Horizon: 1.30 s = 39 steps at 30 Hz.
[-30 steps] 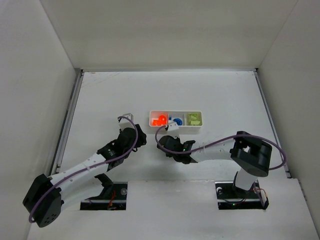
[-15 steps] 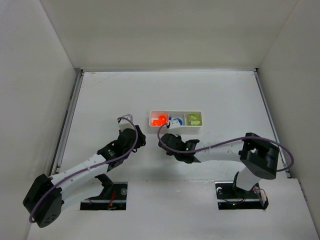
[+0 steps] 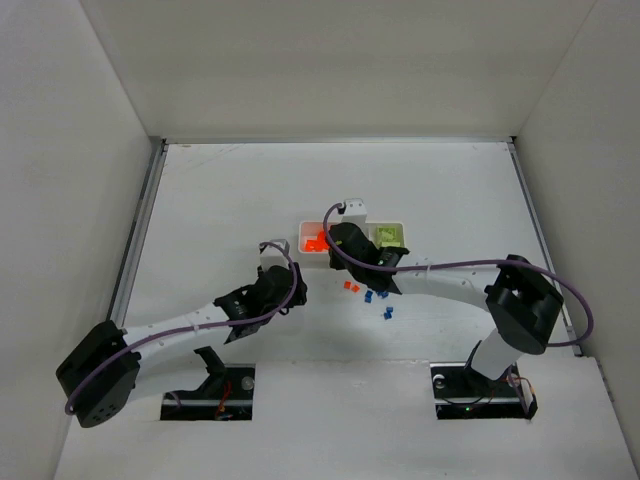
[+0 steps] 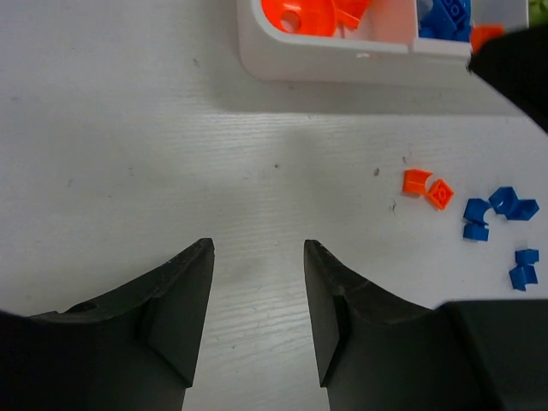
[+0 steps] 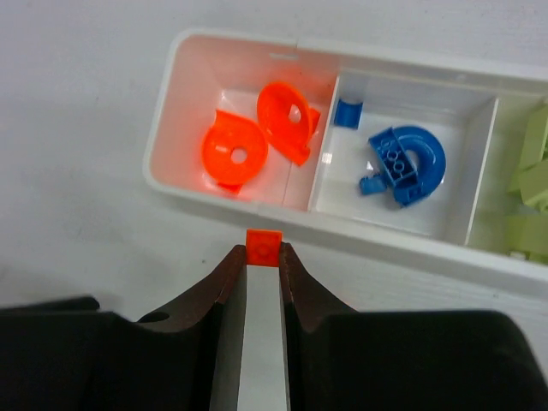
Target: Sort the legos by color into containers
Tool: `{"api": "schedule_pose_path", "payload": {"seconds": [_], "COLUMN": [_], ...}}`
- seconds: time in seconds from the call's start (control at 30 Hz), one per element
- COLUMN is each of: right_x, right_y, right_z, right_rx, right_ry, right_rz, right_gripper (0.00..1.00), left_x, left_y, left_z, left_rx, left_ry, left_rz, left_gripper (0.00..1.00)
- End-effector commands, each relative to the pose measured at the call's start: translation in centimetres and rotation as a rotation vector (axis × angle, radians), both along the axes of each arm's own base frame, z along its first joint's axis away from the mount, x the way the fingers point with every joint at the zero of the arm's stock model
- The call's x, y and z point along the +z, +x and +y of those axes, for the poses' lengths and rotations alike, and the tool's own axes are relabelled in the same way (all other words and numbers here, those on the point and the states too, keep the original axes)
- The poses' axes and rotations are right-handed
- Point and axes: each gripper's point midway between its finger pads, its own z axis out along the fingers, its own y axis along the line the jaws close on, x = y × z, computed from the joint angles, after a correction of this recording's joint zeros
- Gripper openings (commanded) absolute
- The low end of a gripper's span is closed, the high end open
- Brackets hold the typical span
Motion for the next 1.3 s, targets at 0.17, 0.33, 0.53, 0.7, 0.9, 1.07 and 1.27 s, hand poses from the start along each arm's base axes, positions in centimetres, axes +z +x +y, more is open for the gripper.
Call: {"api": "schedule_pose_path", "payload": {"seconds": [0.17, 0.33, 0.53, 0.7, 0.9, 1.07, 1.27], "right_x": [1.6, 3.0, 4.2, 3.7, 3.3, 3.0, 2.9], "right_y": [4.2, 5.0, 3.7, 2.0, 0.7, 0.3, 0.0], "right_z": [2.2, 1.8, -0.1, -2.5, -4.1, -4.7, -5.0], "right_rx": [-0.017, -0.042, -0.060, -0.085, -0.104, -0.105, -0.106], "right_ry": [0.075, 0.128, 0.154, 0.183, 0.224, 0.233, 0.241], "right_rz": [-0.061, -0.083, -0.111, -0.103, -0.104, -0.104, -0.110], "right_gripper": [0.36, 0.43, 0.42, 0.42, 0.42, 0.42, 0.42], "left_x": [-0.3, -1.0, -0.7, -1.3, -2.9, -3.8, -4.4], "left_y": [-0.9, -1.1, -0.7, -0.5, -0.1, 0.6, 0.9], "left_z": [-4.4, -6.3, -9.1, -11.0, -12.2, -12.4, -13.2], "left_rx": [-0.099, -0.137, -0.183, -0.225, -0.241, -0.224, -0.232], "left_ry": [-0.002, 0.036, 0.050, 0.092, 0.149, 0.188, 0.205], "left_rz": [-0.030, -0.040, -0.062, -0.067, -0.055, -0.052, -0.046], "left_gripper": [0.45, 0.45, 0.44, 0.40, 0.40, 0.39, 0.39]}}
